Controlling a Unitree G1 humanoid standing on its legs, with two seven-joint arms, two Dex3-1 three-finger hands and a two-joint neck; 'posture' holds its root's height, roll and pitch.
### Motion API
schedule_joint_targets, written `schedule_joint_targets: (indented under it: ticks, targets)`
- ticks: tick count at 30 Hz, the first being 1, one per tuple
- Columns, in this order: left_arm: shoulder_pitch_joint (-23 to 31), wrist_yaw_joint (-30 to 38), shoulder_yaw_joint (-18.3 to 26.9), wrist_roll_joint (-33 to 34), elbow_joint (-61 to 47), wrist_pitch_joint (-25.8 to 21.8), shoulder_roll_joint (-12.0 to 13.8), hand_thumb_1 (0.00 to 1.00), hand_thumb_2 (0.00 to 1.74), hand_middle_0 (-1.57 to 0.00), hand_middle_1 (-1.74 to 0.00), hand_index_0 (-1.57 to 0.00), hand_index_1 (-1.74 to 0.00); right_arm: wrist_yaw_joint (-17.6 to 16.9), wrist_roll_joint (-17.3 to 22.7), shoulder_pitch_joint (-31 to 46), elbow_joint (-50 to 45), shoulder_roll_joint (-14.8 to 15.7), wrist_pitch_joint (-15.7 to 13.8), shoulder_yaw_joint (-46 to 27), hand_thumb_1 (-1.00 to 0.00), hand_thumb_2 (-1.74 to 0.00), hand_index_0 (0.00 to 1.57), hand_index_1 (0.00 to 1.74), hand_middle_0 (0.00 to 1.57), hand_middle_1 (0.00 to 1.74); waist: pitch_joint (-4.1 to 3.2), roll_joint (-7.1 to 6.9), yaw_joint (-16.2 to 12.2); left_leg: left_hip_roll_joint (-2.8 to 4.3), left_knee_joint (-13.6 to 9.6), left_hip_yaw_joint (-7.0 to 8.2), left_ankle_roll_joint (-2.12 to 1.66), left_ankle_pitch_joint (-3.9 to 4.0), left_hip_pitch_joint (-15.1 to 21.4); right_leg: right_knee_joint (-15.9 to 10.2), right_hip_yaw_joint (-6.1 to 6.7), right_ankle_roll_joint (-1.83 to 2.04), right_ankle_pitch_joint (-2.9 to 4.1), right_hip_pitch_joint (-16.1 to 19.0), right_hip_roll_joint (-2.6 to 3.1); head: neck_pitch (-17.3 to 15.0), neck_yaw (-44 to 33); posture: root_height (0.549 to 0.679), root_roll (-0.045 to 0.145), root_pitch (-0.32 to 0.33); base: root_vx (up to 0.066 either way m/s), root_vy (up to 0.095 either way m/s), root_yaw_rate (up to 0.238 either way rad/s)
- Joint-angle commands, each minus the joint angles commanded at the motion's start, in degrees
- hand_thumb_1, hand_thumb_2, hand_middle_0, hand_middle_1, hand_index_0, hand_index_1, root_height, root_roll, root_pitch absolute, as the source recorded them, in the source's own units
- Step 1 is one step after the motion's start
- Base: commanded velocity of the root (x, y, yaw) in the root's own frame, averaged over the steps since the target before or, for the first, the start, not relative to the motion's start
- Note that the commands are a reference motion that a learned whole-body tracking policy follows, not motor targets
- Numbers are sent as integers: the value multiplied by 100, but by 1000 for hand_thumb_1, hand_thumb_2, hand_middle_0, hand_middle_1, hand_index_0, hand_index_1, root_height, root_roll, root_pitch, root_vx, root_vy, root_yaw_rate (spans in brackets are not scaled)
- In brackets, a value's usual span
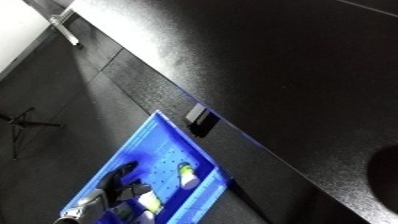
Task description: Pick up the object and place it into the box
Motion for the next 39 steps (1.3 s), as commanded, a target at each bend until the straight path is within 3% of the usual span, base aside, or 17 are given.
schedule_joint_targets:
  ticks: [4, 10, 13, 14, 19, 24, 28, 36, 39]
  targets:
    - [8, 144, -207, 272, -165, -190, -93, 0, 0, 0, 0, 0, 0, -50, -6, -102, 20, -8, 3, 0, 0, 0, 0, 0, 0, 0, 0, 33, -13, 19, -25, 45, -9, -8, 43, -68, 18, 30, 79, 1, -1, -13, 792, 621, 15, 42, -34, -11, -109]
    - [61, 333, -489, 616, -501, -497, -399, 0, 0, 0, 0, 0, 0, -168, 9, -269, 27, 25, -7, -27, 0, 0, 0, 0, 0, 0, 0, 103, -15, 60, -163, 82, -49, 53, 97, -138, 52, 69, 200, -37, -30, 24, 2393, 625, 11, 47, -32, -19, -74]
    - [115, 298, -671, 863, -630, -514, -550, 0, 0, 0, 0, 0, 0, -201, -19, -315, 54, 2, -16, -92, 0, 0, 0, 0, 0, 0, 0, 174, -37, 67, -210, 95, -44, 58, 138, -159, 88, 91, 259, -53, -47, 136, 3372, 626, 11, 47, -20, 13, -62]
    - [142, 311, -799, 1133, -681, -525, -616, 0, 0, 0, 0, 0, 0, -199, -44, -356, 86, -31, -1, -137, 0, 0, 0, 0, 0, 0, 0, 216, -65, 65, -210, 105, -34, 38, 174, -204, 126, 101, 311, -49, -49, 222, 3763, 626, 12, 46, -9, 15, -75]
    - [164, 694, -1169, 2098, -787, -586, -599, 0, 0, 0, 0, 0, 0, -152, -105, -518, 169, -143, 112, -195, 0, 0, 0, 0, 0, 0, 0, 276, -136, 68, -133, 178, -5, -41, 217, -294, 194, 106, 414, -44, -29, 475, 4599, 626, 14, 43, -17, 20, -139]
    - [229, 765, -1223, 1865, -877, -242, -643, 0, 0, 0, 0, 0, 0, -26, -238, -582, 200, -223, 160, -226, 0, 0, 0, 0, 0, 0, 0, 328, -213, 56, -21, 237, 42, -126, 238, -244, 245, 88, 410, -37, -5, 699, 5169, 624, 15, 37, -12, 30, -174]
    - [237, 645, -1207, 1643, -889, -76, -700, 0, 0, 0, 0, 0, 0, 23, -303, -633, 239, -239, 141, -237, 0, 0, 0, 0, 0, 0, 0, 357, -259, 57, 49, 273, 60, -177, 242, -199, 273, 56, 384, -39, 16, 676, 5559, 623, 17, 35, -16, 18, -101]
    - [243, 605, -1186, 1372, -875, 13, -773, 0, 0, 0, 0, 0, 0, 99, -573, -766, 199, -356, 158, -225, 0, 0, 0, 0, 0, 0, 0, 416, -357, 73, 84, 306, 52, -209, 268, -148, 315, 0, 340, -30, 48, 394, 5828, 622, 23, 32, -7, 31, -77]
    - [251, 628, -1181, 1345, -878, 35, -781, 0, 0, 0, 0, 0, 0, 247, -717, -800, 84, -435, 158, -163, 0, 0, 0, 0, 0, 0, 0, 435, -392, 73, 65, 311, 47, -201, 270, -147, 328, -18, 335, -46, 60, 111, 5748, 622, 25, 35, -24, 16, -34]
